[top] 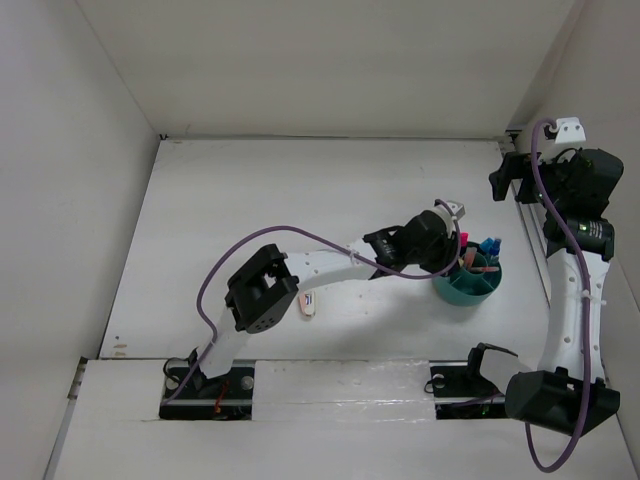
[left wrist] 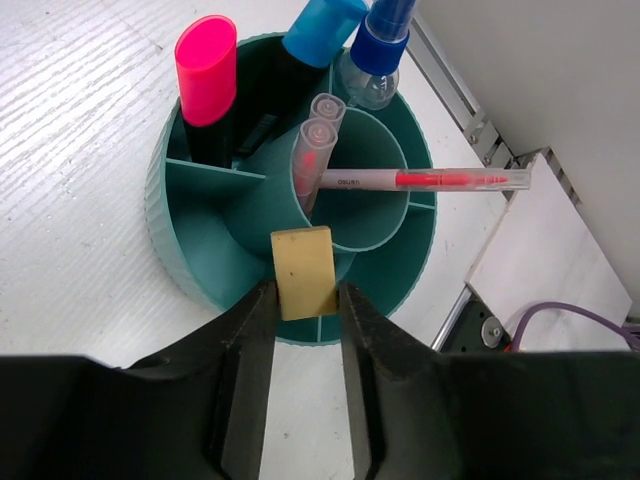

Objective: Sort the stationery into containers
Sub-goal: Place the stationery into the container, then grab a piece of stationery with the left arm

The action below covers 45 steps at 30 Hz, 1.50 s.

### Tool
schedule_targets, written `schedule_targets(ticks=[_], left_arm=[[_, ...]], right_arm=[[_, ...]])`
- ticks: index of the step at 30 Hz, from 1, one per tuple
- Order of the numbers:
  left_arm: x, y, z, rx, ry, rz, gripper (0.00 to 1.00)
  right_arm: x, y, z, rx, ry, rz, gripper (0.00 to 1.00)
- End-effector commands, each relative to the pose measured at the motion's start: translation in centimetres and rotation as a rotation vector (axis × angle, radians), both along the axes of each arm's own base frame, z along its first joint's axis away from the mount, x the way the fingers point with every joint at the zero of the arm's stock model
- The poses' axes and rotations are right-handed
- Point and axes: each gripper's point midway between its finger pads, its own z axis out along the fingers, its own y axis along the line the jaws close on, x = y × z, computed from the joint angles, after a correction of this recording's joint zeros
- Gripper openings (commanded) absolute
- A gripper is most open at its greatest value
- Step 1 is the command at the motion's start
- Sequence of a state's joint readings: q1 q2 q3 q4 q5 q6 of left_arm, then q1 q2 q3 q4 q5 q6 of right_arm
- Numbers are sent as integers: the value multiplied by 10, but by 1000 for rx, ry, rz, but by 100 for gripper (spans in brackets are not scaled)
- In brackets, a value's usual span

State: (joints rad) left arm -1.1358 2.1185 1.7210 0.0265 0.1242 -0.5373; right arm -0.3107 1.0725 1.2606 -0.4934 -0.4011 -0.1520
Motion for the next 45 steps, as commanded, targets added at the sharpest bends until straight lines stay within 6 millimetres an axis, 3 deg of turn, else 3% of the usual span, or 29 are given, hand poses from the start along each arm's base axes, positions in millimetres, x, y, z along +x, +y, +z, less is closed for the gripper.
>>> schedule_targets(ticks=[1,6,11,16,18,19,23,25,26,29,32,33,34,35,36,38,39,40,42,45], left_arm=[[2,-3,16,-51,-13,-3,27],[3,-3,16,-49,-17,5,34],[3,-3,16,-49,-17,5,34],[5,10,41,-68,-45,40,35],[9,18,44,-42,-63,73,39],[18,24,54,-35,-88,123,48],[32,62,63,20,-100,209,74],[36,81,62,42,-99,239,80],[42,95,77,30,-110,283,82],[49,138,83,100,-134,382,91],[51,183,66,205,-103,468,98],[50,198,73,190,-83,510,100],[47,219,52,252,-55,541,100],[41,228,47,263,-39,549,100],[41,245,53,254,-46,592,100],[28,264,42,275,-3,630,100],[24,280,27,311,16,657,100],[18,288,34,286,23,669,100],[8,303,25,302,57,703,100],[5,339,2,358,103,778,100]], right_arm=[[0,6,20,-11,-73,27,100],[0,8,20,-8,-74,36,100],[0,8,20,-8,-74,36,100],[1,10,15,-7,-59,56,100],[1,10,15,-7,-59,56,100],[0,12,13,-1,-51,66,100],[-2,14,16,-10,-62,77,100],[-5,15,20,-14,-73,77,100],[-5,15,20,-14,-73,77,100],[-5,15,20,-14,-73,77,100],[-5,17,20,-11,-74,89,100],[-6,19,19,-6,-67,98,100],[-6,19,19,-6,-67,98,100],[-6,19,19,-6,-67,98,100],[-6,19,19,-6,-67,98,100],[-6,19,19,-6,-67,98,100],[-6,19,19,-6,-67,98,100],[-6,19,19,-6,-67,98,100],[-6,19,19,-6,-67,98,100],[-6,19,19,-6,-67,98,100]])
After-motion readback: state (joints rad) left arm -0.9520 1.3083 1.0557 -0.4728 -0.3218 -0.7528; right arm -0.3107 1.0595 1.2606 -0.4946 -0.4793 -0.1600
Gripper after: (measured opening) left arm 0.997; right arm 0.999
